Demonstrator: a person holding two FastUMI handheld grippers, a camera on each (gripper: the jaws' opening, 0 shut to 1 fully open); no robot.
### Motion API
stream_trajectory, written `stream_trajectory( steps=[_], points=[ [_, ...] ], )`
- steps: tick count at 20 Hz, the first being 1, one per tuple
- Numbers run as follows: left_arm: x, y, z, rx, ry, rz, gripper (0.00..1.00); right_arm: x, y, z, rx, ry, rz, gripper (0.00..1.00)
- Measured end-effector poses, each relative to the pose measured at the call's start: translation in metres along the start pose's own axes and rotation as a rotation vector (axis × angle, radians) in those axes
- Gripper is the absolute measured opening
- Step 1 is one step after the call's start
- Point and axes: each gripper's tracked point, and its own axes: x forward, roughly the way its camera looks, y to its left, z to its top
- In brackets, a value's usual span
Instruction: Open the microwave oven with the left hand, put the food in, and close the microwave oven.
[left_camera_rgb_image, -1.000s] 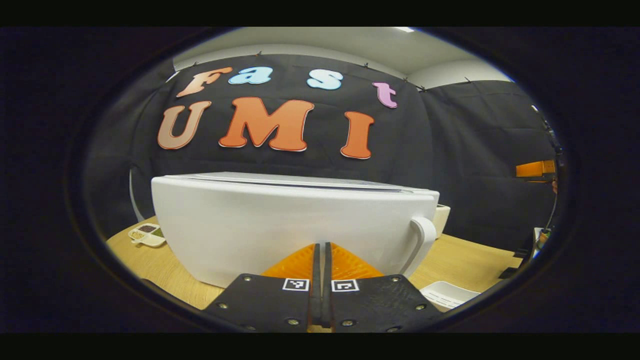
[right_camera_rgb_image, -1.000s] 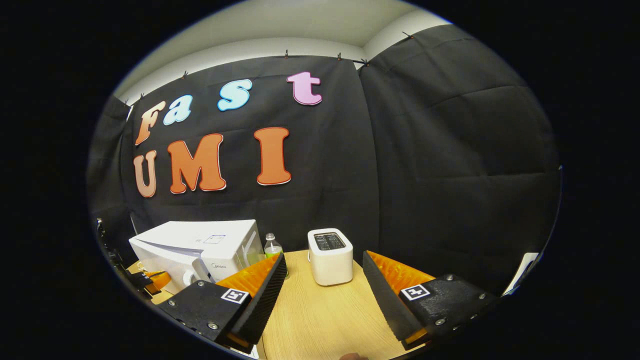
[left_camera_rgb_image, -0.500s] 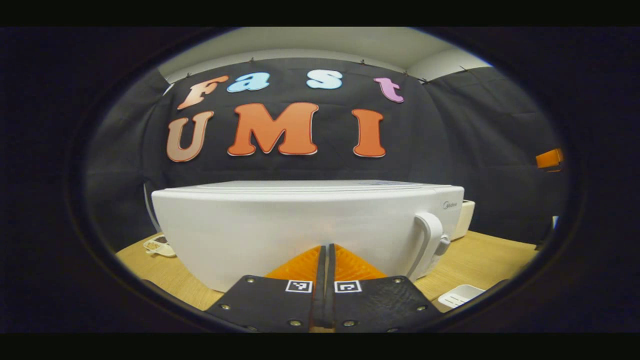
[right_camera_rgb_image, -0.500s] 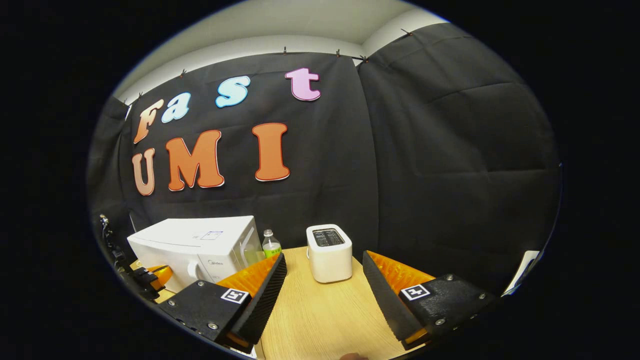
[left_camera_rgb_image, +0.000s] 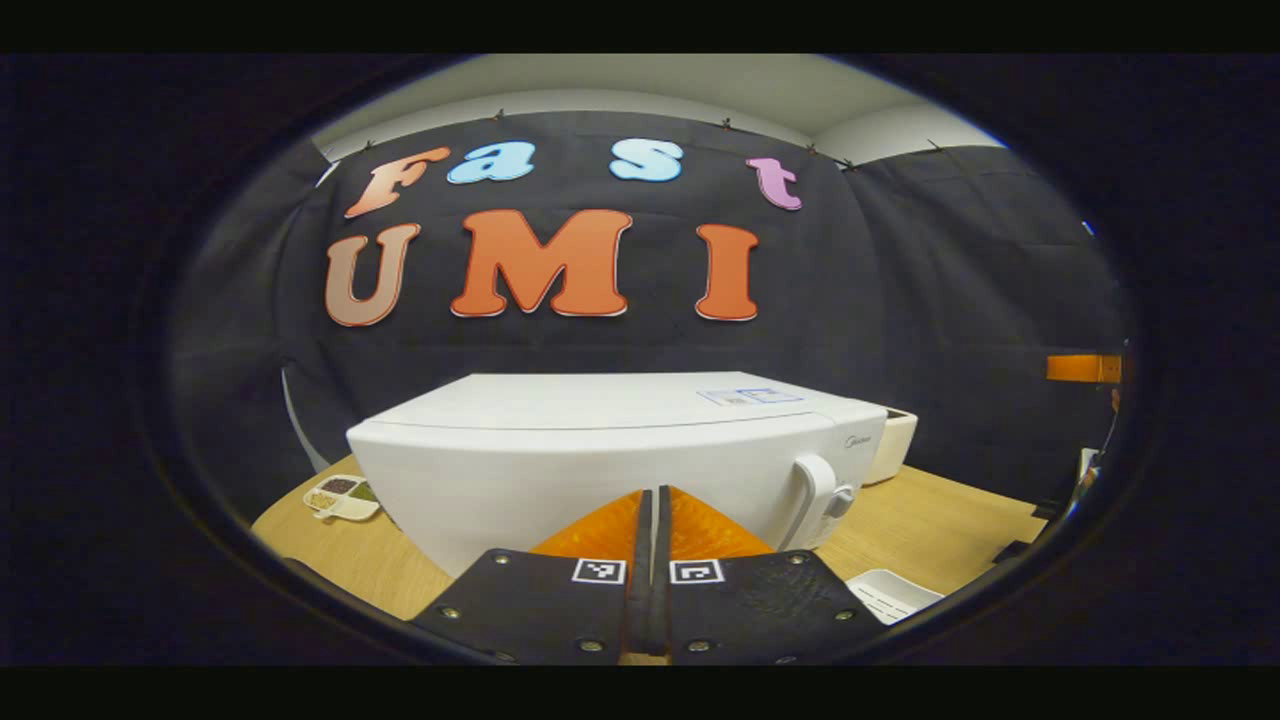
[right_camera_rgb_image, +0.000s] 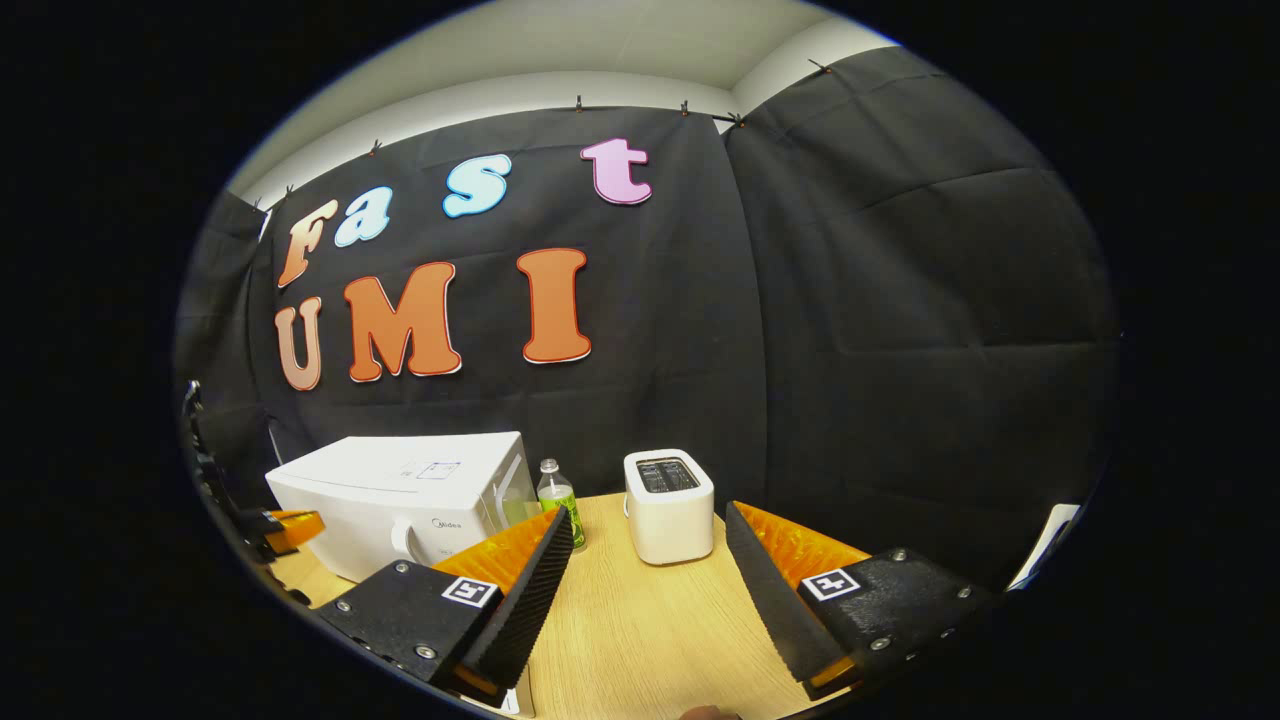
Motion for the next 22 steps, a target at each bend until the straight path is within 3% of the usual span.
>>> stream_trajectory(
  steps=[4, 6, 9, 12, 16, 17, 18, 20, 22],
  points=[
    [-0.032, 0.029, 0.063, -0.020, -0.031, 0.010, 0.01, -0.002, 0.009, 0.005, 0.001, 0.000, 0.028, 0.95],
    [-0.045, 0.044, 0.091, 0.026, -0.046, 0.031, 0.01, -0.004, 0.015, 0.008, -0.002, 0.003, 0.040, 0.95],
    [-0.063, 0.073, 0.117, 0.150, -0.082, 0.129, 0.05, -0.003, 0.025, 0.017, -0.009, -0.004, 0.060, 0.94],
    [-0.068, 0.056, 0.117, -0.019, -0.071, 0.038, 0.01, -0.005, 0.034, 0.030, -0.017, -0.024, 0.076, 0.95],
    [-0.081, 0.091, 0.143, 0.034, -0.118, 0.146, 0.00, -0.004, 0.044, 0.037, -0.018, -0.031, 0.104, 0.95],
    [-0.083, 0.090, 0.144, 0.024, -0.120, 0.150, 0.05, -0.004, 0.045, 0.038, -0.025, -0.033, 0.106, 1.00],
    [-0.086, 0.087, 0.151, 0.018, -0.134, 0.146, 0.08, -0.004, 0.045, 0.038, -0.027, -0.035, 0.109, 0.95],
    [-0.091, 0.090, 0.162, 0.039, -0.166, 0.160, 0.33, -0.005, 0.047, 0.038, -0.018, -0.033, 0.118, 0.95],
    [-0.094, 0.084, 0.168, 0.048, -0.178, 0.159, 0.73, -0.003, 0.045, 0.037, -0.023, -0.034, 0.114, 0.95]
  ],
)
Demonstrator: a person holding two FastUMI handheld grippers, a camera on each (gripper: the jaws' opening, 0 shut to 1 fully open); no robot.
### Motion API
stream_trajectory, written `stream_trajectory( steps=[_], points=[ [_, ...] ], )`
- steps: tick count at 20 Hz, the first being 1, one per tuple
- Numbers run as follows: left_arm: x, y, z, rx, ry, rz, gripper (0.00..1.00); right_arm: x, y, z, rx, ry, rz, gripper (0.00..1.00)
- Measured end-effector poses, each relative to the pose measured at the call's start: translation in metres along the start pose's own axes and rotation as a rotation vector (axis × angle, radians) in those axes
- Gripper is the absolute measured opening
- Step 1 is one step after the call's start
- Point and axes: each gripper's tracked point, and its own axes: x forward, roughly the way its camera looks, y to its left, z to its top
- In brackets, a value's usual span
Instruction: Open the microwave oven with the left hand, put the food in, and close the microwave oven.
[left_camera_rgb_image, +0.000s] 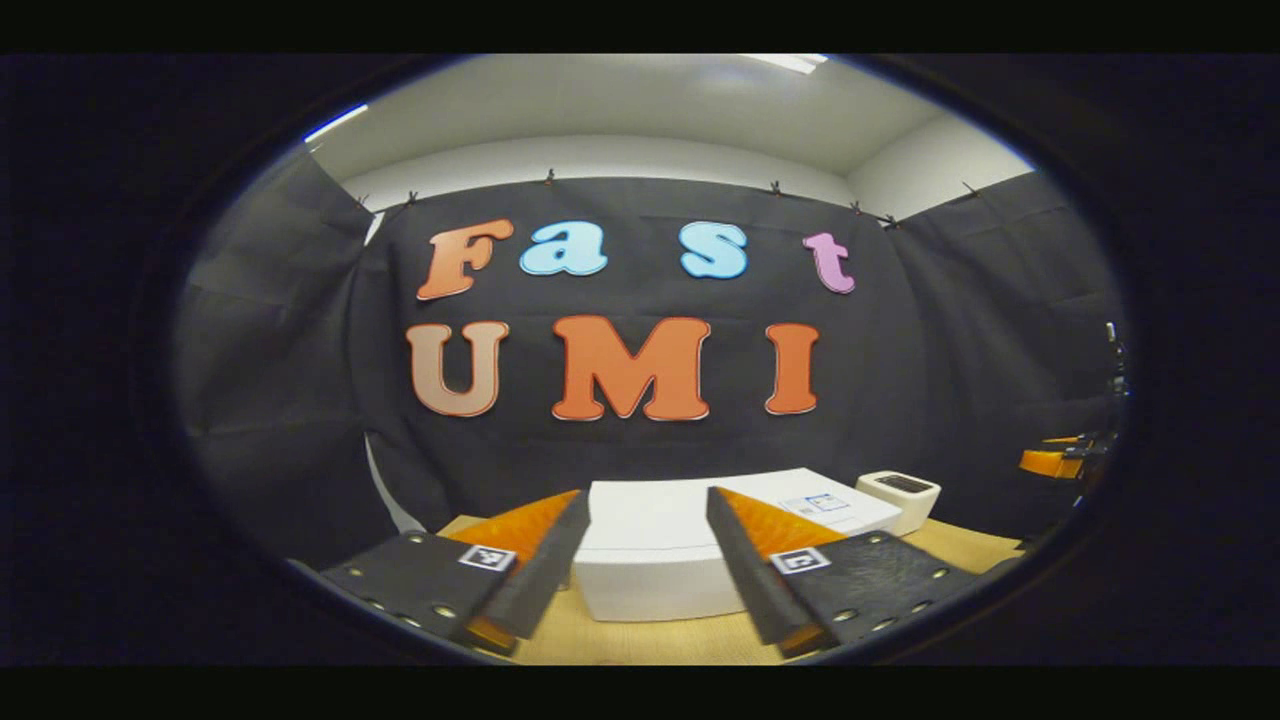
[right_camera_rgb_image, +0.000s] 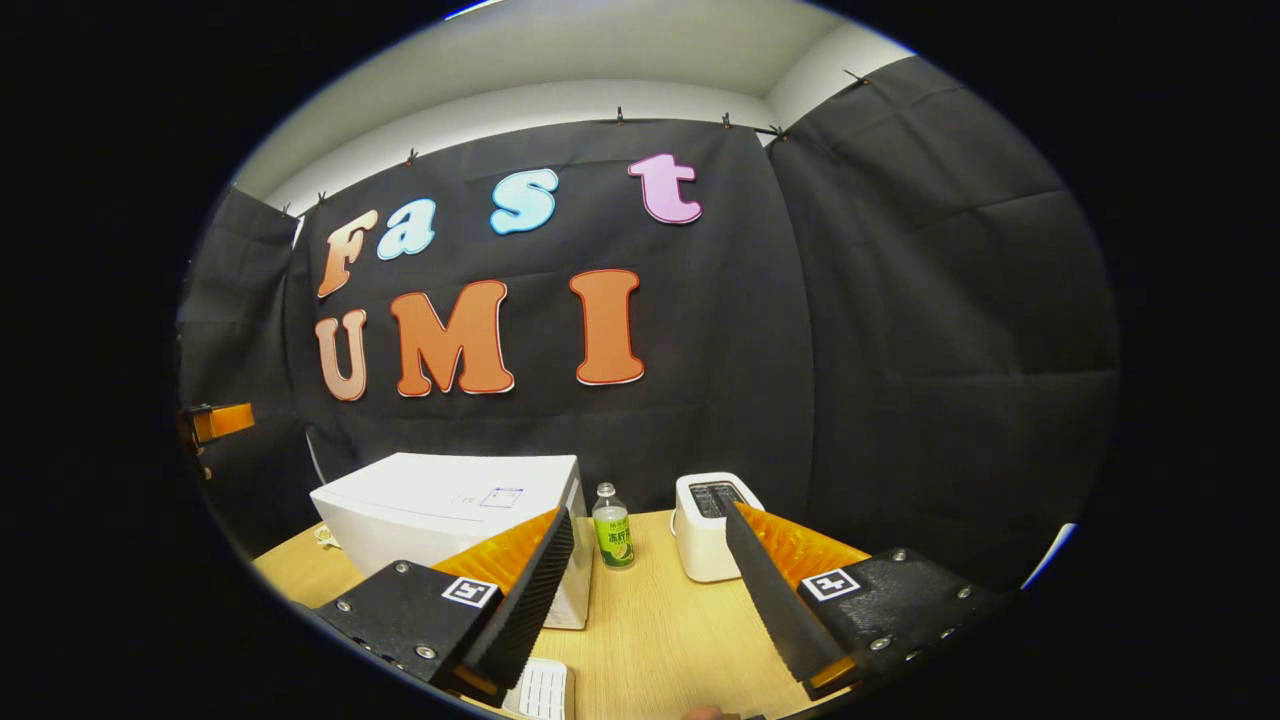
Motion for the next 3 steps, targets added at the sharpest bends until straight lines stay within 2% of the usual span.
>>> stream_trajectory(
  steps=[1, 3],
  points=[
    [0.0022, -0.0058, -0.0023, -0.002, 0.007, -0.014, 0.93, -0.0001, -0.0013, 0.0006, 0.001, -0.001, 0.000, 0.95],
    [-0.0033, -0.0139, -0.0018, -0.022, 0.019, -0.040, 0.92, -0.0004, -0.0002, 0.0031, 0.012, -0.004, 0.004, 0.95]
  ],
)
